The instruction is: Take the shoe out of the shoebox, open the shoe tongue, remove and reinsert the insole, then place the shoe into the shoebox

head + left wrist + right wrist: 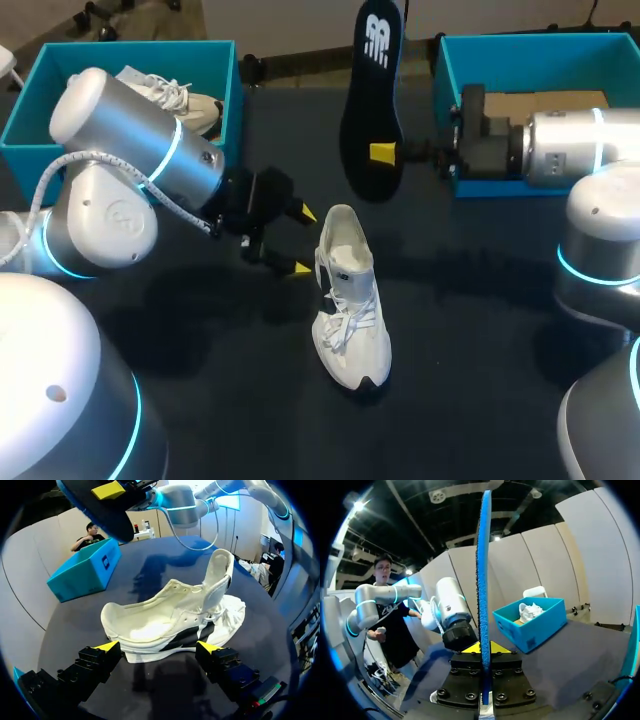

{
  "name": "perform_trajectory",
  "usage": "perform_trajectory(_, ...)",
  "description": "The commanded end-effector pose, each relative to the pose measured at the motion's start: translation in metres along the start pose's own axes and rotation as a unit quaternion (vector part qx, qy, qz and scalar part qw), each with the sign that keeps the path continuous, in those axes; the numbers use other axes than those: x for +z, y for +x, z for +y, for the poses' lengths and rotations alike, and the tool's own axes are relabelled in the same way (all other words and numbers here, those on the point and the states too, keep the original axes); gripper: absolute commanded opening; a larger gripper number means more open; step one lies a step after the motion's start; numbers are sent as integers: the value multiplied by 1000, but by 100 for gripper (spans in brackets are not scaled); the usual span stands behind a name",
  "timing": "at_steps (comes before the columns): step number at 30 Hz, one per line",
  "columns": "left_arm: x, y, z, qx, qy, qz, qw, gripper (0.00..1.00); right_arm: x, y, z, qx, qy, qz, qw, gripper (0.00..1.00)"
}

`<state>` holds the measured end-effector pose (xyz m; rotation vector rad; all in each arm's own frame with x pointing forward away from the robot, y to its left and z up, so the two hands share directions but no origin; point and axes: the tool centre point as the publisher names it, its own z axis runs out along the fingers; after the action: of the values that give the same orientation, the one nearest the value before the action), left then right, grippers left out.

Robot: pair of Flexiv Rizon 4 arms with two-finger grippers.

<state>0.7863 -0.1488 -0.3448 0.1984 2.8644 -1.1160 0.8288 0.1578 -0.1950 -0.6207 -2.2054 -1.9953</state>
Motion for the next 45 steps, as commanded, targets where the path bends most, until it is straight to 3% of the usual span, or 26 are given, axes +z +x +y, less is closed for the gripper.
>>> perform_trajectory(1, 2, -1, -4, 1, -5, 4, 1000, 100, 20, -13, -15, -3, -7, 15, 1000, 0)
perform_trajectory(10, 1, 3, -2, -2, -9, 8, 1000, 100, 28, -14, -44, 29, -20, 36, 999, 0)
perform_trajectory(31, 6, 7, 2, -3, -5, 8, 1000, 100, 28, -14, -44, 29, -20, 36, 999, 0)
perform_trajectory(45, 6, 12, 3, -2, -5, 7, 1000, 100, 26, -17, -69, 90, -20, 69, 993, 0)
